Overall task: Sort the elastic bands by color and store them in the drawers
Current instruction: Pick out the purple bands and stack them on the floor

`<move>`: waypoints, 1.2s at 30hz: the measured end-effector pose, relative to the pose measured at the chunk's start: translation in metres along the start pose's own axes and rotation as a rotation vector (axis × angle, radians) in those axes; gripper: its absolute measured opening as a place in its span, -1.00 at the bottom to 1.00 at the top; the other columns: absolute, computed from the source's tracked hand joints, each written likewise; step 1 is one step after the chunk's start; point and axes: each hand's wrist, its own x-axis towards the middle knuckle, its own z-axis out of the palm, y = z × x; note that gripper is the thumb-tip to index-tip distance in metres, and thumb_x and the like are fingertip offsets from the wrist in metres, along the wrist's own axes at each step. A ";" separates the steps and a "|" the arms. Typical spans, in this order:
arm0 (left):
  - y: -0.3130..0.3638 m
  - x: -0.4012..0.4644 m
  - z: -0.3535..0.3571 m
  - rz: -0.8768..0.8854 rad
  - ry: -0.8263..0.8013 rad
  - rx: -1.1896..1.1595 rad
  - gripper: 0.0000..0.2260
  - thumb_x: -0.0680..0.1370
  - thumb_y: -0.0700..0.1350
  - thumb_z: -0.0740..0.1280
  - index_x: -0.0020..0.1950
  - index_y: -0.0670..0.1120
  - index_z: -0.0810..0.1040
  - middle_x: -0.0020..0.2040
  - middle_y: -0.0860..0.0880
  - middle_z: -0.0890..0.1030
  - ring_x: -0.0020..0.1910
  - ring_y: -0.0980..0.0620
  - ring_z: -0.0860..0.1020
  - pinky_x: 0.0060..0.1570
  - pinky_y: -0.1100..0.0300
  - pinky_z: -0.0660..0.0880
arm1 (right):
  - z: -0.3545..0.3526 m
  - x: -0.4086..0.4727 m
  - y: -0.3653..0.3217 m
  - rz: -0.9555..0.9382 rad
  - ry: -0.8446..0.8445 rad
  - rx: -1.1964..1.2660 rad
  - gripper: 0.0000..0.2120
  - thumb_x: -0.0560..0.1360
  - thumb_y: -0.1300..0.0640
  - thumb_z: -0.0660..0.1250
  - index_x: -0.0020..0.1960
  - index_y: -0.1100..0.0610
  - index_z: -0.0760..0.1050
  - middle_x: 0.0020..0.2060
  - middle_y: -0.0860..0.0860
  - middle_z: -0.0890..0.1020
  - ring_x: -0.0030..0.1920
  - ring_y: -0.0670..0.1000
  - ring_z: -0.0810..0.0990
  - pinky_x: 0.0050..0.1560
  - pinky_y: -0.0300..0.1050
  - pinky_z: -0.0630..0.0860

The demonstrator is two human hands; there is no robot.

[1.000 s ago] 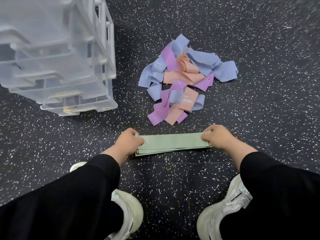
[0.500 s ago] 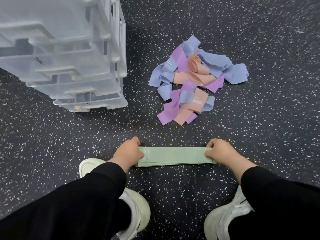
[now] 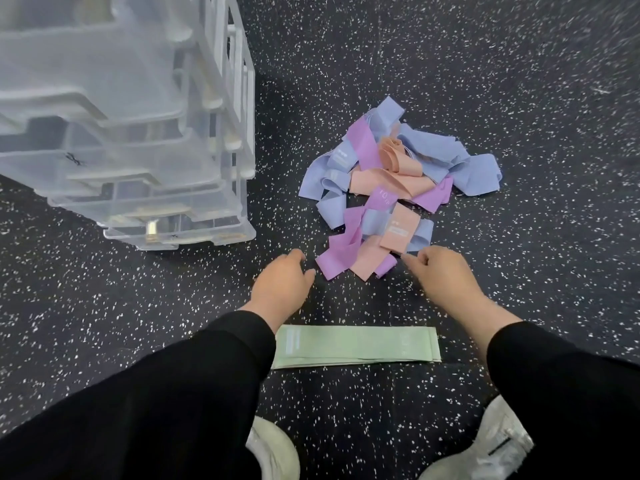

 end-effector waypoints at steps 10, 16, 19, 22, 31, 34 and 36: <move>0.031 0.046 0.012 -0.249 -0.113 -0.233 -0.54 0.59 -0.05 0.35 0.47 -0.13 0.40 0.26 -0.13 0.59 0.15 -0.13 0.57 0.00 0.15 0.42 | 0.006 0.029 -0.007 -0.059 -0.170 0.088 -0.69 0.64 0.01 0.24 0.36 0.00 0.50 0.18 0.02 0.62 0.04 0.03 0.56 0.01 -0.13 0.43; 0.038 0.052 0.020 -0.248 -0.158 -0.129 -0.84 0.56 -0.15 0.34 0.05 -0.22 0.59 -0.03 -0.15 0.65 -0.07 -0.16 0.58 -0.11 0.09 0.48 | 0.015 0.034 0.001 -0.065 -0.280 0.052 -0.64 0.66 -0.03 0.20 0.44 -0.09 0.43 0.21 0.00 0.62 0.16 0.07 0.56 0.09 -0.11 0.46; 0.048 0.048 0.013 -0.217 -0.022 -0.289 -0.89 0.56 -0.17 0.27 -0.09 -0.15 0.57 -0.16 -0.07 0.63 -0.22 -0.07 0.53 -0.21 0.09 0.45 | 0.015 0.035 0.001 -0.049 -0.274 0.066 -0.61 0.65 -0.01 0.21 0.47 -0.05 0.41 0.27 -0.01 0.59 0.23 0.08 0.55 0.14 -0.15 0.43; 0.065 0.050 -0.010 -0.173 0.090 -0.603 -0.89 0.53 -0.18 0.28 -0.11 -0.17 0.57 -0.26 -0.09 0.68 -0.26 -0.07 0.59 -0.11 0.02 0.57 | 0.007 0.039 -0.007 -0.048 -0.159 0.150 -0.60 0.64 0.00 0.24 0.46 0.00 0.42 0.22 -0.03 0.59 0.07 0.03 0.56 0.03 -0.16 0.41; 0.131 0.031 -0.113 0.091 0.045 -0.964 -0.86 0.57 -0.26 0.36 -0.19 -0.17 0.51 -0.29 -0.16 0.57 -0.36 -0.05 0.57 -0.34 0.17 0.61 | -0.041 0.018 -0.074 -0.349 0.101 0.565 -0.50 0.50 -0.14 0.43 0.37 -0.22 0.33 0.33 -0.23 0.46 0.27 -0.18 0.46 0.21 -0.16 0.45; 0.138 0.019 -0.135 0.133 0.022 -0.954 -0.91 0.56 -0.20 0.40 -0.14 -0.15 0.57 -0.25 -0.18 0.57 -0.28 -0.08 0.55 -0.28 0.12 0.56 | -0.054 0.005 -0.090 -0.383 0.095 0.580 -0.45 0.50 -0.10 0.45 0.42 -0.22 0.34 0.39 -0.18 0.43 0.29 -0.20 0.46 0.29 -0.11 0.46; 0.144 0.009 -0.149 0.172 0.024 -0.972 -0.90 0.56 -0.19 0.40 -0.15 -0.14 0.59 -0.23 -0.16 0.61 -0.25 -0.08 0.57 -0.17 0.04 0.57 | -0.064 -0.006 -0.099 -0.395 0.119 0.598 -0.47 0.51 -0.09 0.44 0.43 -0.14 0.38 0.32 -0.20 0.45 0.28 -0.21 0.47 0.32 -0.06 0.46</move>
